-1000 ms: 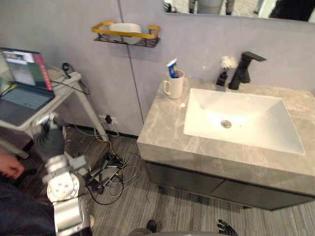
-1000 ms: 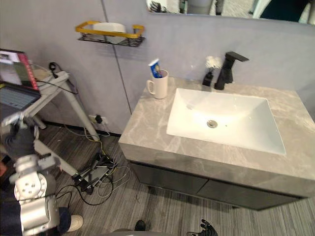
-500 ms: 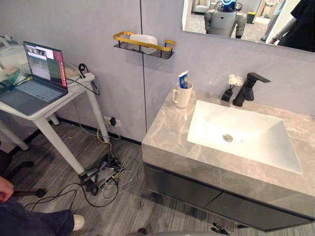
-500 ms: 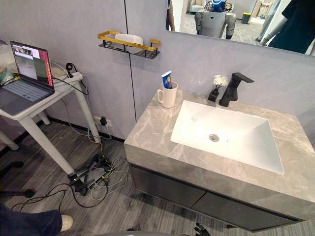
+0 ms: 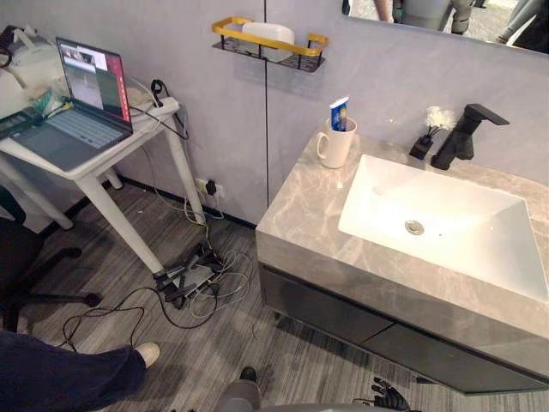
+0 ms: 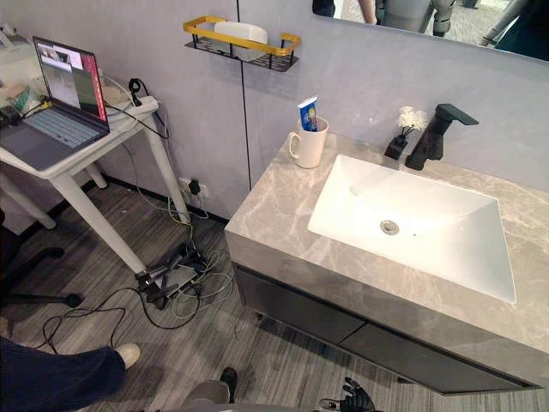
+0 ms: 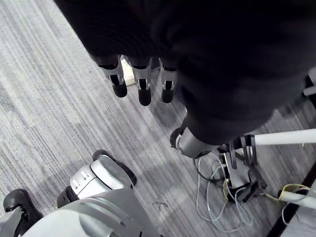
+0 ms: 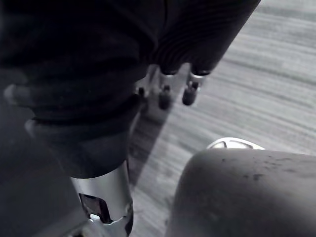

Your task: Organize washtable

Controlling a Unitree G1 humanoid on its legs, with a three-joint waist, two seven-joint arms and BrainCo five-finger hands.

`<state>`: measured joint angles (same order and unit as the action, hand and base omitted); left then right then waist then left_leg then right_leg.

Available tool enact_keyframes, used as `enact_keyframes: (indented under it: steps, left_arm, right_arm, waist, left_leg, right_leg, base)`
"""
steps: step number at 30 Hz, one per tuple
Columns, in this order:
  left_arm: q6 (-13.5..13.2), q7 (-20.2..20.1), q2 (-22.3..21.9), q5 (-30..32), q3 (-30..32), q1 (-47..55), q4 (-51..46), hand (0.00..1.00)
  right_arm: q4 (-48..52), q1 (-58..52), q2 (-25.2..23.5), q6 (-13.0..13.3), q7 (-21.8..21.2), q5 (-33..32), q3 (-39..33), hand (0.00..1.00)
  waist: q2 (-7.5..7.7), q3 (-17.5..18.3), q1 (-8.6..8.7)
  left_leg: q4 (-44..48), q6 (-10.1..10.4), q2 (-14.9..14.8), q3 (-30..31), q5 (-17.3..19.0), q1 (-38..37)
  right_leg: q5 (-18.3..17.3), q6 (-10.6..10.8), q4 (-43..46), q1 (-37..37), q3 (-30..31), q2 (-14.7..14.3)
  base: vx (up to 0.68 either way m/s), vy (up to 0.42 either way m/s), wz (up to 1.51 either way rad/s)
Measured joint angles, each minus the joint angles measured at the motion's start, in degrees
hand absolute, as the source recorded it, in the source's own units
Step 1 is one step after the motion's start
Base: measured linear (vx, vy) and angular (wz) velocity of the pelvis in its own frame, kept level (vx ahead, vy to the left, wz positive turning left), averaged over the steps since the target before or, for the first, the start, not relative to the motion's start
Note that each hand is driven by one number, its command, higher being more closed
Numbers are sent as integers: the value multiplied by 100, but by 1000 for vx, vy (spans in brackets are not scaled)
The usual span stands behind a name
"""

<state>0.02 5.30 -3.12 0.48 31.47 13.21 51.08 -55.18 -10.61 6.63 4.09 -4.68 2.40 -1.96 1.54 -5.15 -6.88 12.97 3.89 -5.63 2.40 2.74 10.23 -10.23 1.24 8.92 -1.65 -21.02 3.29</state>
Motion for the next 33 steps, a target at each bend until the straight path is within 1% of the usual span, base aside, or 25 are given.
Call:
enact_keyframes:
  steps: [2,4,5,7,8,9,11,12,13,14,16,17,18,19,20,21,22,23,24,25,26,27,28,30,33]
  left_arm:
    - [-4,17,-1,20,-40,-68,1,0]
    - [-52,27,55,21,-268,-194,-1,0]
    - [-51,29,89,61,-325,-233,2,0]
    - [-59,25,159,101,-628,-382,3,0]
    - [-61,19,170,180,-771,-493,5,0]
    - [-66,18,179,217,-859,-548,5,0]
    - [-128,12,230,256,-1141,-661,2,0]
    - [-158,13,246,256,-1206,-668,1,0]
    - [-161,14,255,256,-1235,-696,3,0]
    - [-164,11,297,256,-1315,-760,7,0]
    - [-178,11,389,256,-1319,-779,7,0]
    - [-176,13,456,256,-1319,-790,13,0]
    - [-173,11,528,256,-1301,-765,28,0]
    - [-171,8,565,256,-1301,-741,39,0]
    - [-168,3,612,254,-1278,-728,56,0]
    - [-154,-23,639,252,-1209,-745,105,0]
    - [-145,-36,570,252,-1180,-761,160,0]
    - [-154,-40,540,247,-1132,-696,198,0]
    - [-144,-43,510,245,-1103,-676,260,0]
    - [-143,-38,608,244,-1161,-634,256,0]
    - [-143,-41,667,245,-1178,-652,270,0]
    - [-143,-45,593,244,-1263,-692,339,0]
    - [-152,-52,585,244,-1378,-668,346,0]
    - [-148,-45,624,233,-1592,-722,370,0]
    - [-154,-38,669,220,-1839,-818,365,0]
  right_arm:
    - [16,19,2,1,2,-5,-17,0]
    - [76,21,18,8,2,-12,-58,0]
    - [93,31,21,6,3,-11,-62,0]
    - [283,58,-3,4,86,-15,-223,0]
    - [347,126,-60,7,125,-18,-311,0]
    - [385,168,-95,1,123,-18,-319,0]
    - [547,263,-259,0,117,-12,-289,0]
    - [596,365,-371,-10,83,4,-185,0]
    - [597,412,-395,-10,85,5,-125,0]
    - [580,468,-393,-10,85,18,-5,0]
    - [453,547,-387,-8,85,46,121,0]
    - [397,574,-382,6,86,48,160,0]
    - [254,596,-375,7,82,52,191,0]
    - [208,606,-374,6,77,61,199,0]
    - [119,630,-371,3,70,70,206,0]
    - [-11,649,-319,-2,64,159,223,0]
    - [-91,652,-260,-5,65,242,242,0]
    - [-268,703,-134,-31,66,277,241,0]
    - [-246,697,-116,-58,56,265,236,0]
    - [-219,647,-157,-40,66,272,243,0]
    - [-255,659,-155,-46,58,275,260,0]
    - [-288,667,-104,-49,60,284,353,0]
    - [-295,684,-54,-54,57,290,431,0]
    - [-272,675,-62,-48,60,311,541,0]
    - [-204,631,-117,-35,48,464,664,0]
  waist:
    - [-15,-8,6]
    - [-70,-1,83]
    - [-78,-2,123]
    - [-115,-26,151]
    - [-200,-80,133]
    - [-233,-101,126]
    - [-314,-158,137]
    - [-314,-160,132]
    - [-305,-165,138]
    - [-276,-222,144]
    - [-253,-248,149]
    - [-239,-256,161]
    - [-233,-271,158]
    - [-213,-266,161]
    - [-80,-265,165]
    - [33,-261,171]
    - [43,-261,133]
    - [-39,-216,31]
    - [46,-169,128]
    - [174,-122,183]
    - [223,-98,148]
    - [98,-36,131]
    - [26,77,93]
    - [-7,86,176]
    - [57,36,188]
  left_leg:
    - [339,4,-50,-90,174,101]
    - [837,10,-108,-122,465,350]
    - [938,19,-131,-151,524,421]
    - [1306,-15,-206,-298,734,645]
    - [1448,-63,-243,-452,845,736]
    - [1486,-91,-252,-552,890,764]
    - [1526,-247,-332,-1042,1010,800]
    - [1503,-378,-450,-1533,1065,770]
    - [1493,-422,-478,-1702,1083,746]
    - [1484,-488,-543,-2046,1117,614]
    - [1492,-516,-697,-2390,1135,480]
    - [1494,-514,-866,-2615,1134,387]
    - [1505,-495,-1007,-2817,1124,291]
    - [1514,-486,-1055,-2910,1120,252]
    - [1526,-427,-1045,-2993,1119,182]
    - [1487,-274,-962,-2988,1194,147]
    - [1329,-238,-821,-2848,1203,163]
    - [998,-252,-823,-2843,969,157]
    - [894,-311,-817,-2994,843,116]
    - [825,-269,-703,-3149,750,66]
    - [788,-237,-644,-3223,698,67]
    - [593,-159,-730,-3211,540,117]
    - [244,-181,-685,-3255,289,109]
    - [-209,-148,-594,-3300,-44,13]
    - [-286,-84,-644,-3306,-148,-143]
  right_leg:
    - [22,31,19,11,122,-19]
    - [29,54,111,127,246,-44]
    - [39,68,115,173,271,-51]
    - [129,178,151,363,482,-76]
    - [189,246,167,501,692,-74]
    - [222,284,181,581,793,-57]
    - [404,398,190,850,1140,5]
    - [525,302,253,1058,952,134]
    - [510,240,399,1123,687,266]
    - [427,152,758,1181,91,563]
    - [301,-17,1170,1136,-362,742]
    - [233,-77,1563,1072,-526,801]
    - [173,-65,1922,975,-589,888]
    - [149,-42,2035,931,-594,959]
    - [135,35,1996,881,-587,1060]
    - [78,112,1818,876,-673,998]
    - [121,103,1413,817,-662,871]
    - [74,73,920,649,-661,705]
    - [-214,-71,1429,651,-882,911]
    - [-315,291,1319,508,-966,1133]
    - [-325,496,1000,487,-855,1047]
    - [41,413,513,479,-738,729]
    - [310,353,31,475,-571,547]
    - [486,279,-237,491,-514,461]
    - [485,255,-265,390,-469,389]
  base:
    - [55,54,-36]
    - [50,86,-30]
    - [32,77,-30]
    - [18,147,-59]
    - [-7,203,-80]
    - [-41,212,-95]
    - [-67,210,-124]
    - [-80,179,-138]
    - [-88,199,-157]
    - [-34,110,-112]
    - [-65,66,-114]
    - [-93,-21,-124]
    - [-81,-65,-106]
    - [-66,-86,-86]
    - [-106,-137,-75]
    - [-112,-124,-89]
    - [-176,-141,-123]
    - [-165,-123,-112]
    - [-126,-145,-94]
    - [-54,-128,-53]
    - [-26,-125,-61]
    - [-28,-103,-80]
    - [-18,-89,-71]
    - [-11,-60,-32]
    - [-32,-51,-9]
